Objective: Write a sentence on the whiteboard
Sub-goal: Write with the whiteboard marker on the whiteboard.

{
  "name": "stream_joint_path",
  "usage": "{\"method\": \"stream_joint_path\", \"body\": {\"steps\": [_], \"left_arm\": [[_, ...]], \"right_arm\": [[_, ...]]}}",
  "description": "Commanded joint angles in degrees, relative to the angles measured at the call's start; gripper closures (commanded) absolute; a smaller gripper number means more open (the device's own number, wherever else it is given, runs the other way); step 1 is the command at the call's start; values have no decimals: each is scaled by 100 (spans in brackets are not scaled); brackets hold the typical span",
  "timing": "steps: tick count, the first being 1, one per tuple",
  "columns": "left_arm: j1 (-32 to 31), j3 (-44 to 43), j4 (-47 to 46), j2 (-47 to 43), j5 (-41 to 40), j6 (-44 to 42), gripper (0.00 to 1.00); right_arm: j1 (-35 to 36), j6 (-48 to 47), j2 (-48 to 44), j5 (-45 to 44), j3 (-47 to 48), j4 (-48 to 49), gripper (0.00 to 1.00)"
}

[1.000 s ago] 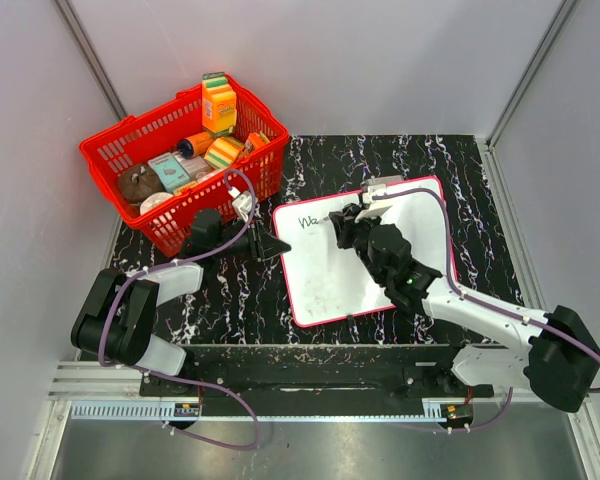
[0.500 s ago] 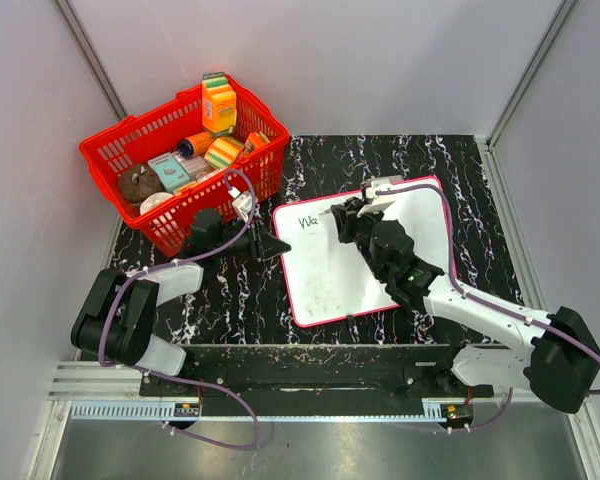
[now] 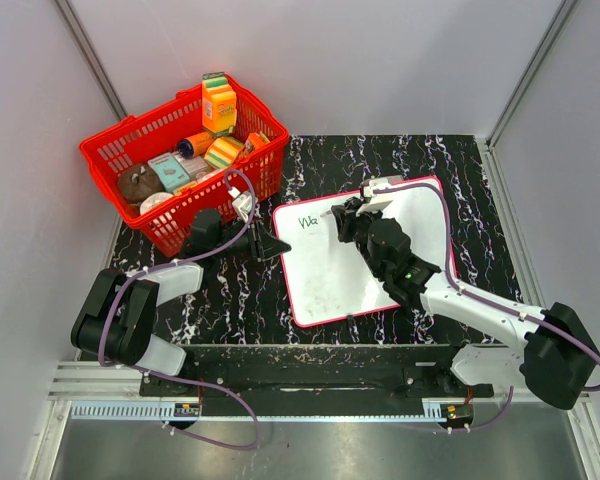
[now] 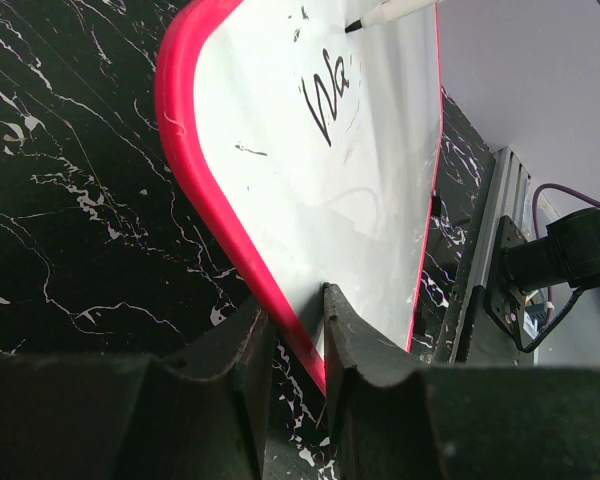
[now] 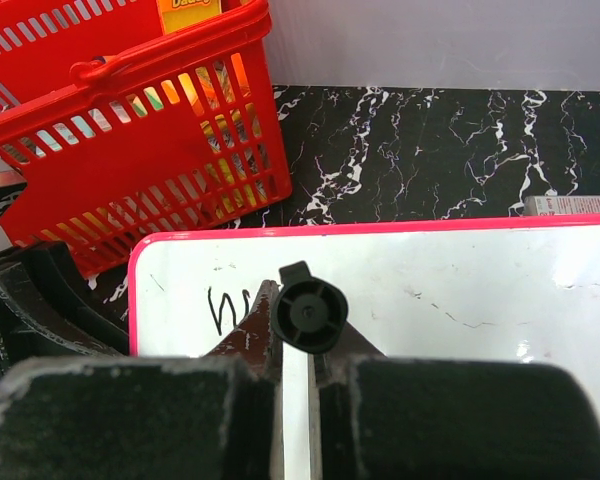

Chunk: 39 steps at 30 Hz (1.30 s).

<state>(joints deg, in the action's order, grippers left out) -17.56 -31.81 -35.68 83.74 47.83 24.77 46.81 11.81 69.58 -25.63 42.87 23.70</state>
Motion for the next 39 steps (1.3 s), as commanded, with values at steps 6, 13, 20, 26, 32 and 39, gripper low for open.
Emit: {"method": "stream_joint_path", "body": {"steps": [6, 13, 20, 26, 32, 39], "left_arm": [[-151, -132, 17, 81, -2, -588, 100], [-151, -132, 17, 81, -11, -588, 100], [-151, -132, 26, 81, -11, -597, 100], [-151, -132, 35, 72, -20, -605, 100], [-160, -141, 44, 72, -28, -623, 100], [-160, -141, 53, 63, -29, -623, 100]], "right_arm": [[-66, 32, -94, 137, 160, 222, 100], [-75, 67, 90, 163, 222, 126, 100], [-75, 181, -6, 137, 46, 21, 100], [-75, 286, -155, 198, -174, -76, 100], [-75, 357, -305, 286, -305, -147, 100], [-75, 436, -375, 278, -394, -173, 100]]}}
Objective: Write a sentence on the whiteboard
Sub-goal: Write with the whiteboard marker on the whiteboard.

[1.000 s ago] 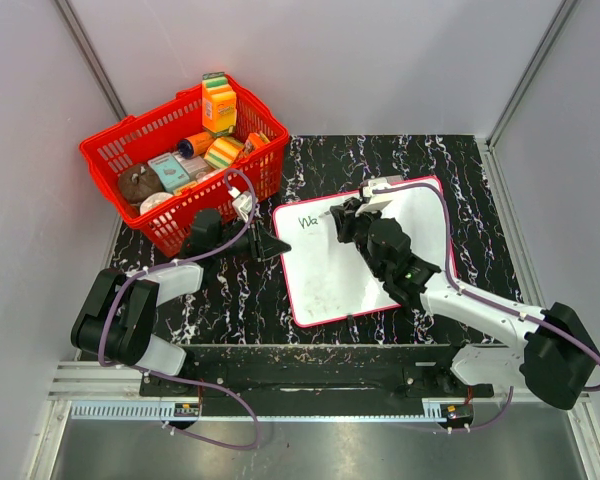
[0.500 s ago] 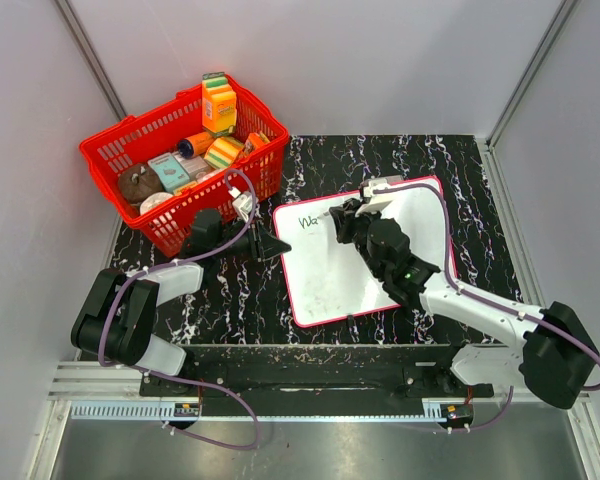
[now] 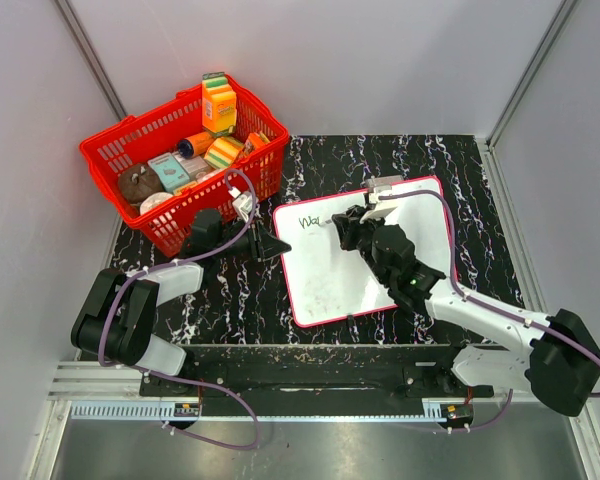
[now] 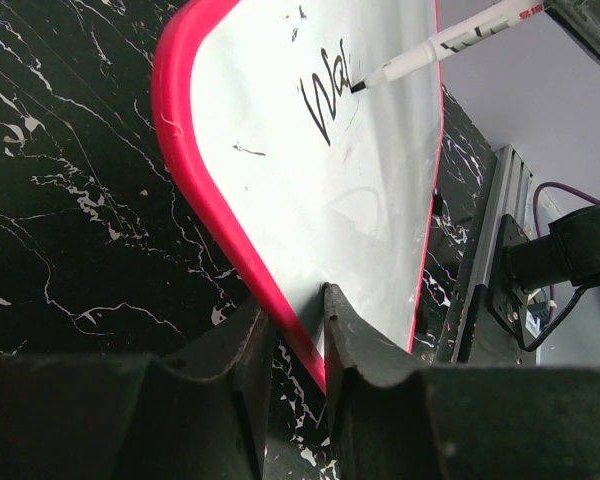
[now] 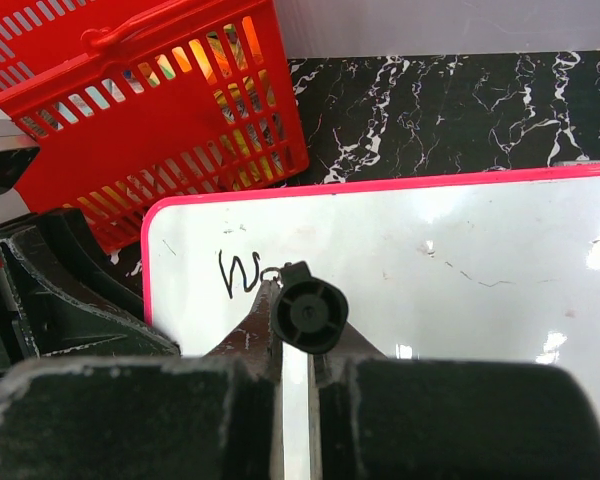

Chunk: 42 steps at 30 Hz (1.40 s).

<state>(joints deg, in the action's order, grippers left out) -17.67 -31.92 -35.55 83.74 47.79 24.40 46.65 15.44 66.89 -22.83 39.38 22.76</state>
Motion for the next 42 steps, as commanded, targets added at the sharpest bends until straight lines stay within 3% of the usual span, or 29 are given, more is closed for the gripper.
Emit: {"method": "stream_joint_path", "body": {"steps": [1, 42], "left_arm": [[-158, -130, 39, 63, -24, -586, 100], [-167, -139, 57, 72, -24, -603, 100]], "right_arm": [[-60, 73, -98, -37, -44, -70, 100], [-209, -156, 219, -371, 431, 71, 100]]}}
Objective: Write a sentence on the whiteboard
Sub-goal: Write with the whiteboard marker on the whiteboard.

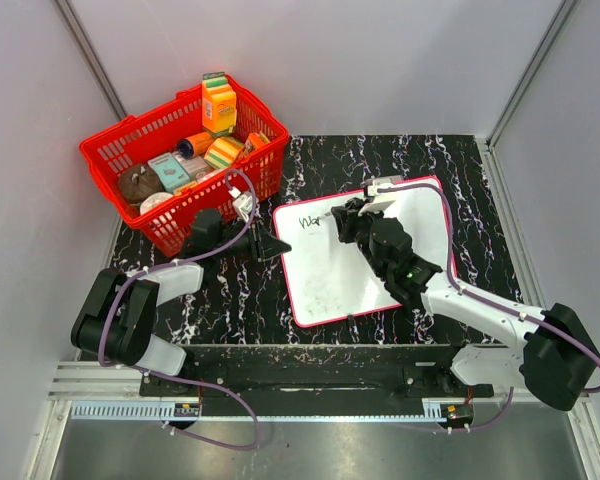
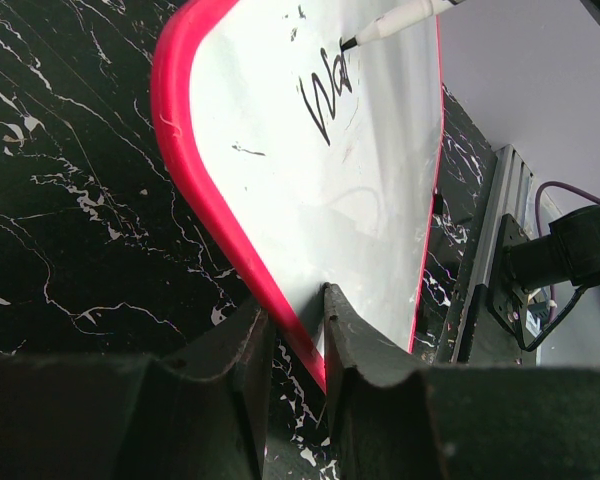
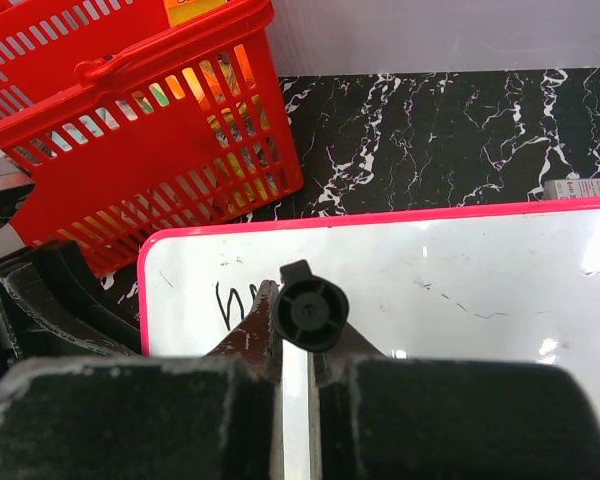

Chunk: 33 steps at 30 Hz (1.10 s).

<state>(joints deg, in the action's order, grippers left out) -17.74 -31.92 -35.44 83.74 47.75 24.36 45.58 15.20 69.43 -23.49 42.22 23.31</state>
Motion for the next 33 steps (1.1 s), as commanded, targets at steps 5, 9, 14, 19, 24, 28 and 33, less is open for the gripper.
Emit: {"method": "stream_joint_path", "body": {"steps": [5, 9, 14, 19, 24, 28, 33], "left_arm": [[-160, -139, 55, 63, -37, -599, 100], [-160, -139, 64, 72, -37, -608, 100], [-160, -139, 72, 72, -37, -608, 100], [-160, -148, 81, 63, -37, -625, 100], [-160, -156, 99, 63, -37, -625, 100], [-169, -148, 99, 63, -46, -625, 100], [-160, -148, 107, 72, -46, -625, 100]], "right_arm": [[-102, -88, -105, -306, 50, -2, 100], [-111, -53, -193, -315, -38, -46, 100], [-111, -26, -307, -279, -117, -99, 100], [-102, 44, -316, -192, -196, -134, 100], [-111, 71, -369, -200, -161, -90, 100], [-102, 62, -518, -174, -56, -20, 100], [-111, -35, -571, -218, 102, 7, 100]]}}
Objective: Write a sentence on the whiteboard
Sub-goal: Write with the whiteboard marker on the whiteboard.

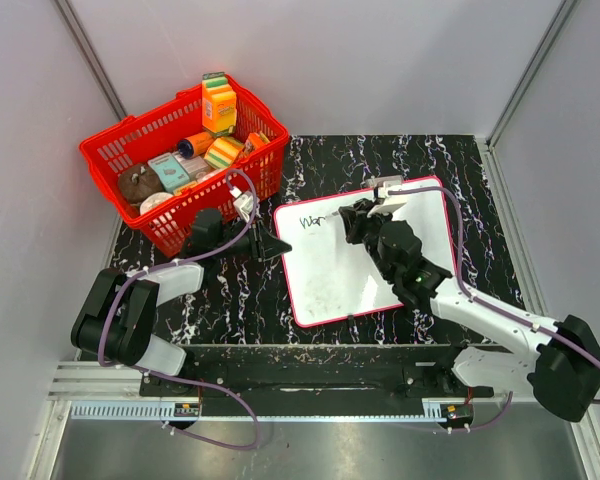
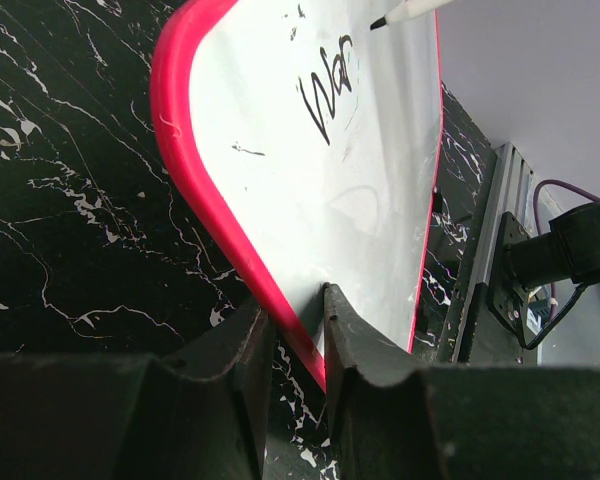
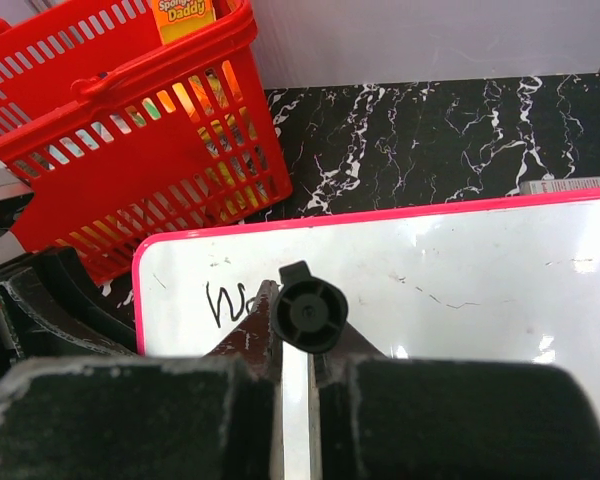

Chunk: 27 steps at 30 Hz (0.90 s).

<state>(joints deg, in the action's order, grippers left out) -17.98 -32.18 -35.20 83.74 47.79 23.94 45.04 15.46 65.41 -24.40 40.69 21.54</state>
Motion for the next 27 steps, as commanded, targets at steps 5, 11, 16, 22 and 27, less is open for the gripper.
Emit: {"method": "stream_joint_path", "body": {"steps": [5, 11, 16, 22, 27], "left_arm": [[-145, -121, 92, 63, -42, -593, 100], [-145, -121, 92, 63, -50, -593, 100], [-145, -130, 92, 63, -42, -593, 100], [-145, -121, 92, 72, -51, -601, 100], [-145, -121, 101, 54, -59, -601, 100]], "right_arm": [[-100, -149, -46, -179, 343, 184, 100], [-170, -105, 148, -100, 387, 210, 100], [-206, -70, 227, -30, 326, 237, 100], [-206, 0, 157, 41, 194, 166, 100], [-214, 62, 51, 103, 54, 70, 100]]}}
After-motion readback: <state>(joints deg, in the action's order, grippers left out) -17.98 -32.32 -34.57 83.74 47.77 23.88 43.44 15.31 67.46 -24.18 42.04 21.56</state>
